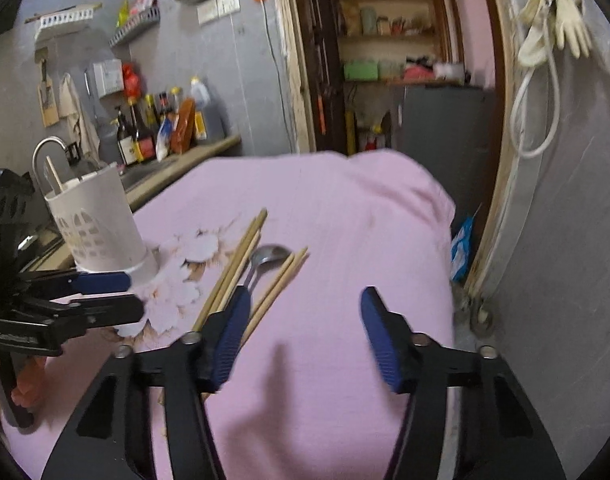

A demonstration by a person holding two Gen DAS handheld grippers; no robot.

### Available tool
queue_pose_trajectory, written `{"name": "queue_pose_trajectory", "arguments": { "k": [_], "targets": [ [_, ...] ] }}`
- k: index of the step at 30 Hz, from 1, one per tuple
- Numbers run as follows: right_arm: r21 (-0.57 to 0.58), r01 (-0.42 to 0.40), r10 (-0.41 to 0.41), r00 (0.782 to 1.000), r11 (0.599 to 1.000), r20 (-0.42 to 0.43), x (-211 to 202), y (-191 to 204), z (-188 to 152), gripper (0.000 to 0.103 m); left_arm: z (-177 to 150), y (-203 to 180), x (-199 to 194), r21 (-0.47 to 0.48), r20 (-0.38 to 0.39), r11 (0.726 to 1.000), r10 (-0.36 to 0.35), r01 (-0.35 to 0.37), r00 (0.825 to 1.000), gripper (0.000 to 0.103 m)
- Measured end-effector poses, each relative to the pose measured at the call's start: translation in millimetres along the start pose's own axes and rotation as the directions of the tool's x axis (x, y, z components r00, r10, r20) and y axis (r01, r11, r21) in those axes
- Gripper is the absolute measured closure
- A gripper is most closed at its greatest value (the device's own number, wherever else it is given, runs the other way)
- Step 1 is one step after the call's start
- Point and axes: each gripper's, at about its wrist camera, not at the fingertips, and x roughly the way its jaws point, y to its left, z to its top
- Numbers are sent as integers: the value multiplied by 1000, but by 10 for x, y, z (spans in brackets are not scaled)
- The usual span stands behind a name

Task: Organize utensils
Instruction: 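Lower both tools toward the loose chopsticks on the pink cloth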

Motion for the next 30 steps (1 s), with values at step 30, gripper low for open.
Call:
{"name": "queue_pose_trajectory", "arguments": {
  "k": [30],
  "targets": [
    [56, -49, 62, 961, 997, -268, 786, -27, 309, 85, 378, 229, 515, -177, -149, 984, -42, 15, 988, 92]
  ]
}}
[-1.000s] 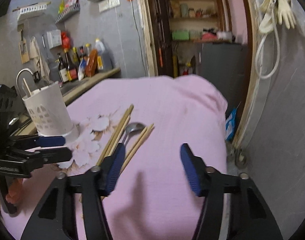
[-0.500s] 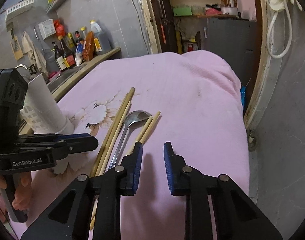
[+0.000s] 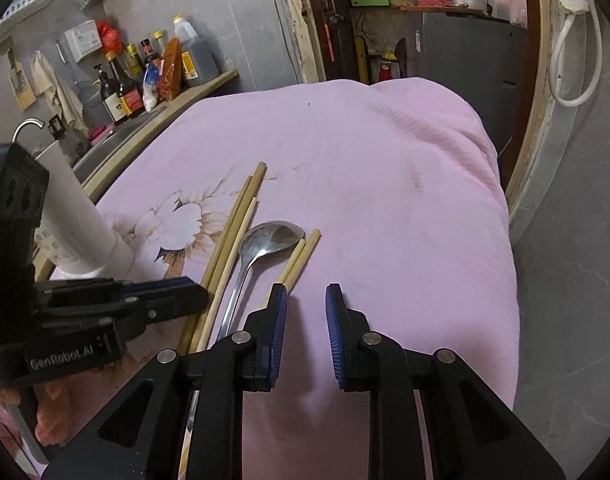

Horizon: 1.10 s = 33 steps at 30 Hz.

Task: Organize utensils
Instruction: 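Lower both tools toward the loose chopsticks on the pink cloth, then close the left tool on a wooden chopstick while the right tool grasps another chopstick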

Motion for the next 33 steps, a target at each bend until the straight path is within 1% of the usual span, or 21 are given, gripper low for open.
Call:
{"name": "queue_pose_trajectory", "arguments": {
  "k": [7, 11, 15, 19, 23, 25, 27, 33],
  "targets": [
    [7, -21, 21, 1000, 1000, -21, 88, 22, 99, 85, -31, -43, 22, 5, 9, 1000, 5, -5, 1000, 94],
    [-7, -16, 15, 999, 1000, -40, 129, 46, 104, 85, -57, -36, 7, 9, 7, 1000, 3, -3, 1000, 95],
    [-13, -30, 30, 998, 999, -57, 116, 55, 93, 85, -48, -41, 25, 13, -4, 1000, 2, -2, 1000, 95],
    [-59, -15, 11, 997, 998, -73, 94, 120, 49, 85, -40, -70, 26, 40, -15, 999, 14, -13, 1000, 94],
    [-112, 18, -26, 997, 994, -70, 64, 199, -13, 86, -51, -88, 15, 31, -24, 999, 38, -37, 999, 95],
    [-117, 21, -29, 998, 993, -63, 36, 199, -49, 92, -91, -104, -12, 34, -26, 998, 62, -61, 998, 96],
    [-115, 23, -30, 998, 993, -58, -7, 186, -101, 93, -143, -119, -47, 51, -33, 996, 73, -71, 997, 96],
    [-127, 13, -21, 998, 992, -62, -139, 185, -241, 93, -371, -59, -214, 74, -63, 996, 56, -51, 996, 96]
  ]
}}
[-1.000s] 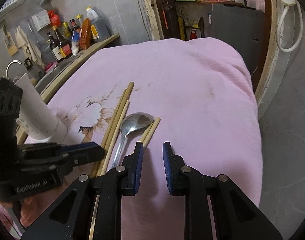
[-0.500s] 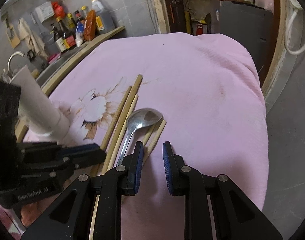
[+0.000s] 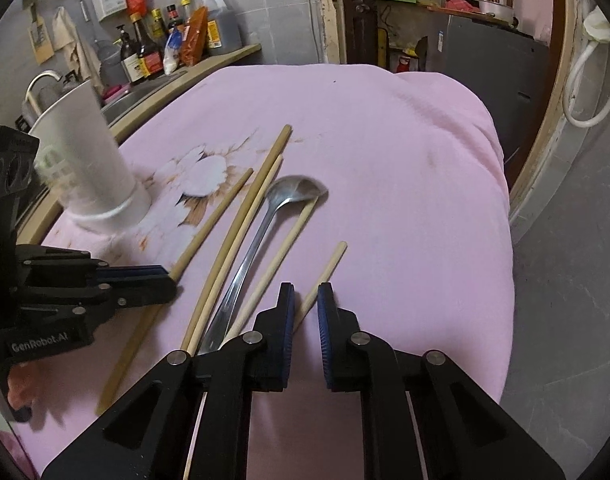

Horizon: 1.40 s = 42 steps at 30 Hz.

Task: Organize utensils
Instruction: 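Close the left tool on a wooden chopstick while the right tool grasps another chopstick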

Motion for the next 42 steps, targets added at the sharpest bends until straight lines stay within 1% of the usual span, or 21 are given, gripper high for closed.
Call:
{"name": "queue_pose_trajectory", "arguments": {
  "k": [5, 10, 11, 13, 14, 18, 22, 27, 29, 30, 31, 33, 34, 35, 36, 38, 40, 42],
  "targets": [
    [-45, 23, -23, 1000, 999, -10, -127, 104, -109, 93, -179, -5, -142, 33, -23, 999, 2, -1, 1000, 96],
    [30, -11, 13, 999, 999, -51, -158, 20, -115, 91, -156, -6, -147, 35, -61, 999, -11, 13, 998, 95],
    [48, -19, 22, 998, 999, -61, -151, 8, -101, 90, -140, -3, -136, 35, -72, 999, -14, 16, 997, 95],
    [82, -36, 43, 995, 996, -86, -137, -9, -58, 83, -82, -16, -102, 43, -97, 999, -9, 13, 995, 94],
    [88, -37, 45, 994, 995, -97, -129, -3, -42, 82, -55, -21, -87, 49, -107, 999, -5, 10, 994, 94],
    [67, 11, -3, 992, 998, -127, -91, 80, -1, 80, 32, -12, -18, 41, -139, 999, -11, 17, 990, 94],
    [101, 42, -28, 991, 994, -132, -49, 99, 34, 77, 55, 23, 26, 7, -148, 999, -38, 40, 988, 94],
    [73, 93, -82, 986, 993, -142, 11, 200, 70, 78, 91, 19, 59, -15, -155, 999, -43, 41, 987, 94],
    [75, 108, -97, 985, 991, -145, 24, 210, 78, 84, 111, 31, 54, -19, -163, 999, -45, 42, 986, 94],
    [76, 119, -108, 984, 990, -143, 25, 211, 78, 90, 129, 41, 58, -21, -168, 999, -48, 45, 985, 94],
    [83, 121, -108, 984, 989, -142, 26, 200, 75, 91, 148, 44, 68, -24, -173, 999, -51, 47, 984, 94],
    [86, 114, -101, 985, 990, -136, 24, 201, 76, 95, 199, 76, 96, -46, -187, 997, -68, 60, 980, 94],
    [91, 107, -94, 987, 990, -134, 21, 195, 74, 95, 220, 99, 111, -68, -197, 995, -82, 70, 977, 95],
    [105, 88, -75, 989, 991, -130, 12, 176, 71, 97, 232, 119, 124, -87, -203, 993, -92, 76, 975, 96],
    [131, 50, -33, 992, 990, -124, 0, 147, 64, 99, 222, 155, 110, -99, -202, 992, -103, 84, 974, 96],
    [176, -3, 24, 993, 984, -115, 2, 115, 35, 100, 195, 189, 87, -116, -187, 988, -117, 97, 975, 97],
    [180, -25, 38, 997, 983, -73, -30, 110, -34, 100, 148, 208, 55, -123, -170, 987, -127, 107, 977, 97],
    [200, -53, 61, 998, 978, -35, -81, 94, -115, 100, 79, 197, -4, -104, -142, 988, -126, 112, 982, 98]
  ]
}}
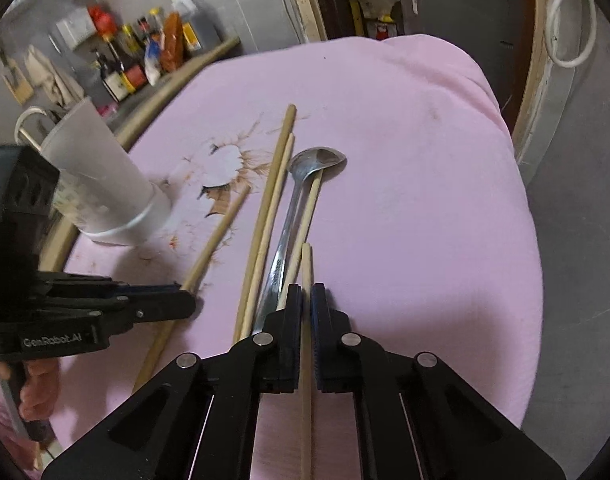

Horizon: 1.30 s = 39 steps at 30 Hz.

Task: Organize utensils
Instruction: 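Close the left tool on a wooden chopstick while the right tool grasps another chopstick, then lift both chopsticks and carry them above the white caddy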

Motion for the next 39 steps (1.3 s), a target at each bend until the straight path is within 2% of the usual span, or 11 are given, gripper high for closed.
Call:
{"name": "queue_pose_trajectory", "arguments": {
  "k": [5, 8, 10, 13, 18, 19, 21, 24, 28, 33, 39],
  "targets": [
    [-15, -18, 19, 994, 1000, 108, -188, 7, -173, 100, -259, -74, -138, 58, 64, 998, -13, 9, 998, 99],
    [9, -50, 47, 985, 999, 164, -284, -14, -244, 100, -389, -151, -237, 101, 133, 995, -10, -4, 991, 99],
    [-5, -52, 52, 973, 999, 223, -384, 18, -307, 100, -469, -184, -320, 114, 185, 994, -29, 7, 982, 99],
    [-47, -43, 56, 948, 998, 313, -512, 126, -421, 100, -585, -244, -433, 146, 296, 989, -54, 11, 954, 99],
    [-116, 7, 53, 860, 993, 508, -787, 303, -683, 100, -720, -269, -599, 173, 452, 985, -92, 14, 887, 99],
    [-121, 14, 53, 846, 993, 530, -818, 320, -702, 100, -742, -265, -636, 175, 482, 984, -103, 19, 870, 99],
    [-144, 40, 55, 799, 989, 599, -938, 384, -788, 100, -698, -285, -642, 182, 527, 982, -130, 38, 840, 99],
    [-174, 53, 75, 750, 983, 657, -1007, 461, -826, 100, -712, -294, -741, 197, 575, 979, -150, 42, 804, 99],
    [-175, 54, 85, 709, 983, 700, -998, 518, -866, 100, -717, -302, -802, 216, 602, 975, -171, 46, 780, 99],
    [-175, 59, 92, 666, 983, 741, -1063, 541, -936, 100, -767, -276, -909, 222, 616, 974, -176, 45, 768, 99],
    [-183, 94, 88, 612, 979, 786, -1207, 566, -1028, 100, -794, -263, -1008, 223, 642, 974, -184, 48, 744, 99]
  ]
}}
